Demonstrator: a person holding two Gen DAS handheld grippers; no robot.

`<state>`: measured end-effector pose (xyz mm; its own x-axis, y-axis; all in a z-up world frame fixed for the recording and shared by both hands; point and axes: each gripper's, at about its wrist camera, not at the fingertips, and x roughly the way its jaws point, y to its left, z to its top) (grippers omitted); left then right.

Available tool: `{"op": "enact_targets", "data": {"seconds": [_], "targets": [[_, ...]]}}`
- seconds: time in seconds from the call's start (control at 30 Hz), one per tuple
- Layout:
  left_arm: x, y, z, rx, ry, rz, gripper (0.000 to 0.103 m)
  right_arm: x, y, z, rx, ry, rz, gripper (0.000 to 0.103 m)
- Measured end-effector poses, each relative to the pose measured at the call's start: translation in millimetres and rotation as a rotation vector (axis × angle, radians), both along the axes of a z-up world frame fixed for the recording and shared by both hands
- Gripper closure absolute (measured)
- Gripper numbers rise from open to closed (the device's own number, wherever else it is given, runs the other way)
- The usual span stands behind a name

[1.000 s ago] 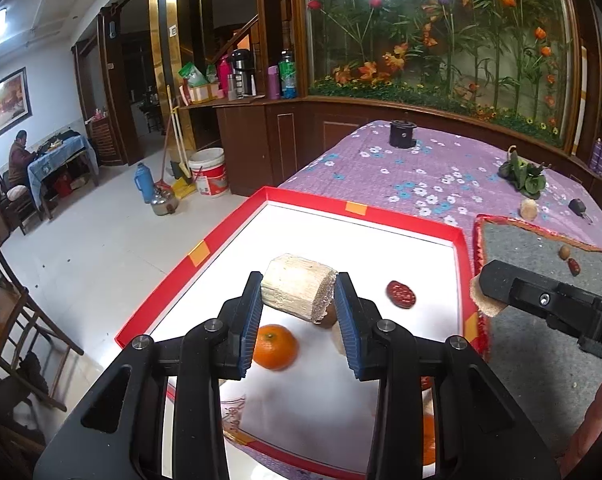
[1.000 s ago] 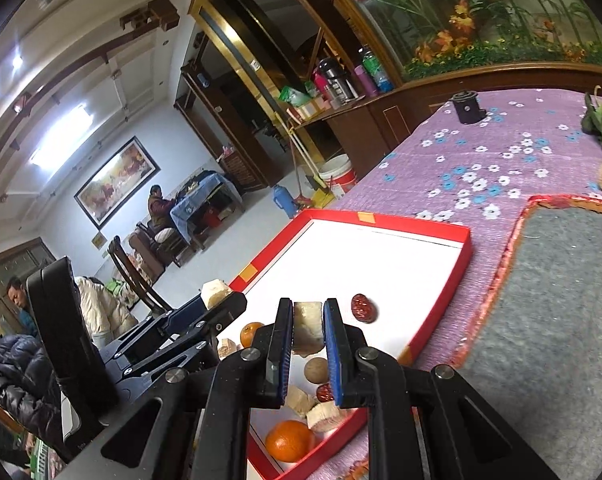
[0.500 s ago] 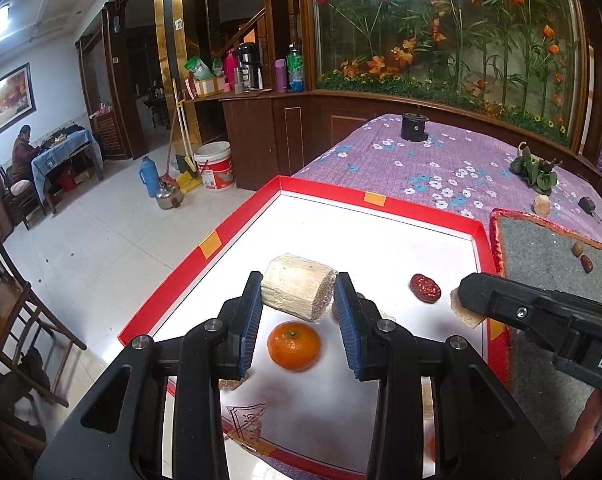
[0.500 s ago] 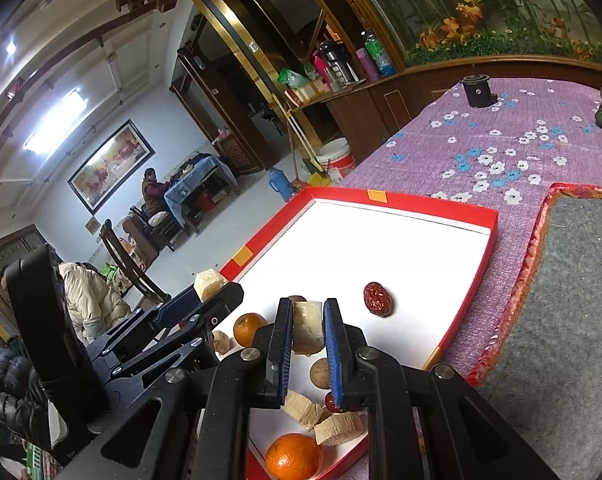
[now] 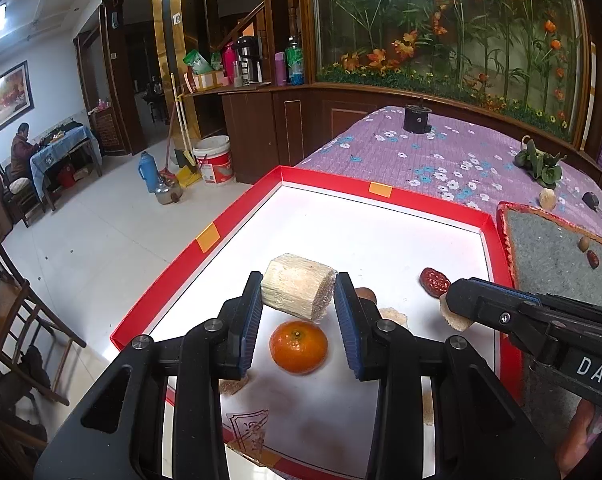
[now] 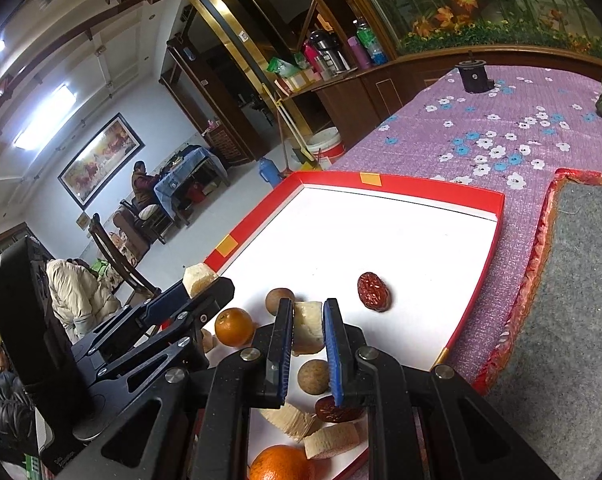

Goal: Organize fruits
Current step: 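Lower the yam cubes into the tray and open both grippers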

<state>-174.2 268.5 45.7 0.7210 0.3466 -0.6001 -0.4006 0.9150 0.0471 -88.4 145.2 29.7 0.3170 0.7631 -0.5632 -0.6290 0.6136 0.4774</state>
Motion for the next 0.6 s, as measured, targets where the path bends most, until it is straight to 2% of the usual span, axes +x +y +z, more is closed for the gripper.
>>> {"op": "enact_targets", "data": {"seconds": [0.17, 0.23, 0.3, 0.33, 0.43, 0.6], "targets": [[3, 5, -5, -0.005, 0.023, 0.021, 0.068, 1, 6, -4, -0.021, 0.012, -0.006, 0.087], [4, 7, -6, -0.009, 0.032, 0.025, 0.067, 1, 7, -4, -0.027, 0.015, -0.015, 0.081], [4, 7, -6, -0.007, 0.04, 0.025, 0.065, 0, 5, -3, -0.018, 0.014, -0.021, 0.068], [4, 7, -5, -0.004, 0.039, 0.029, 0.06, 0, 4, -2, -0.013, 0.011, -0.026, 0.065], [-1, 4, 0, 0.013, 0.021, 0.036, 0.046, -3, -2, 5, 0.004, -0.008, -0.036, 0.065], [-5, -3, 8, 0.035, 0.006, 0.029, 0.045, -3, -14, 12, 0.034, -0.006, -0.053, 0.065]]}}
